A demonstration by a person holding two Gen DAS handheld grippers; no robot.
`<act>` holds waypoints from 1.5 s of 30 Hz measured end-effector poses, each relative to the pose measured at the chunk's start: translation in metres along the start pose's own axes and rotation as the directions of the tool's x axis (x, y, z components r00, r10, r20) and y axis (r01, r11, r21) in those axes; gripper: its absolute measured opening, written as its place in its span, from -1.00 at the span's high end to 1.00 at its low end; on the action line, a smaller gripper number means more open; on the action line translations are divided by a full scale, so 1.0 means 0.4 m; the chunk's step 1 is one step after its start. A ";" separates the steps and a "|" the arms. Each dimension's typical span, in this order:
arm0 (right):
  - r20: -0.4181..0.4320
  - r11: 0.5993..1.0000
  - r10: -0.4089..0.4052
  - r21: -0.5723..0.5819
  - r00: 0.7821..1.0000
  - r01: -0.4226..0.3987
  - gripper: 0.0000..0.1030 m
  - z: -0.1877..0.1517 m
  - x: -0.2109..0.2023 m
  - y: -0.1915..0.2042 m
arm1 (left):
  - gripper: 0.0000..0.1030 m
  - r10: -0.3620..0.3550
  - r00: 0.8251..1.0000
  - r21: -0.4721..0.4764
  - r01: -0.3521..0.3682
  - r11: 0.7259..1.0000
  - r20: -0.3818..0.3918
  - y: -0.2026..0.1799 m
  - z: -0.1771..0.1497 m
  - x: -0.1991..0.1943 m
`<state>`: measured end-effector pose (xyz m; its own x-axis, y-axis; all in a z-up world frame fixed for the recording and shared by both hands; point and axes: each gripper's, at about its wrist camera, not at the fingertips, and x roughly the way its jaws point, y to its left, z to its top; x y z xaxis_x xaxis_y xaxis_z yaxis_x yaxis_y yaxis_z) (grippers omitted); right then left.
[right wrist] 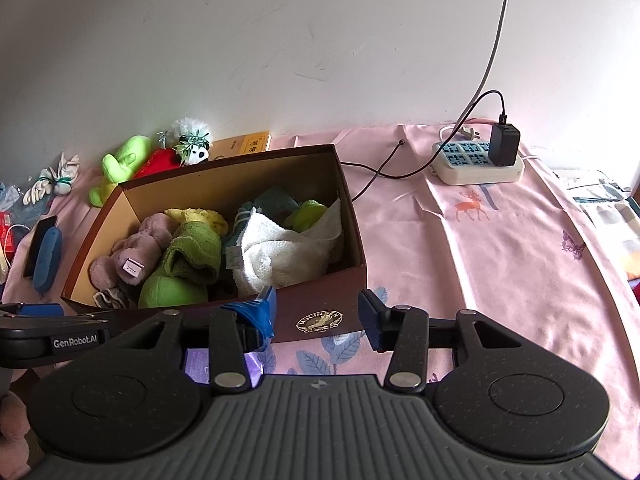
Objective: Organize soft objects
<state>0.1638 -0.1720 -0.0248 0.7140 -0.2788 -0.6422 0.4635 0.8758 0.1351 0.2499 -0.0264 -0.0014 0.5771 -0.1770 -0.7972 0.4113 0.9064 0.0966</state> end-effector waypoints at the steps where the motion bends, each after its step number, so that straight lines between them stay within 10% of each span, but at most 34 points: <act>1: -0.001 1.000 -0.001 -0.001 1.000 0.001 0.43 0.000 0.001 0.000 | -0.23 0.001 1.000 -0.001 -0.001 1.000 -0.001 0.000 0.000 0.000; 45: 0.040 0.999 0.036 -0.036 0.999 -0.035 0.42 -0.009 -0.010 0.020 | -0.24 0.011 1.000 -0.008 -0.011 1.000 0.011 -0.001 -0.002 0.002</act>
<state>0.1626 -0.1626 -0.0238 0.7505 -0.2623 -0.6066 0.4193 0.8984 0.1303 0.2494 -0.0266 -0.0025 0.5894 -0.1715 -0.7894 0.3996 0.9112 0.1004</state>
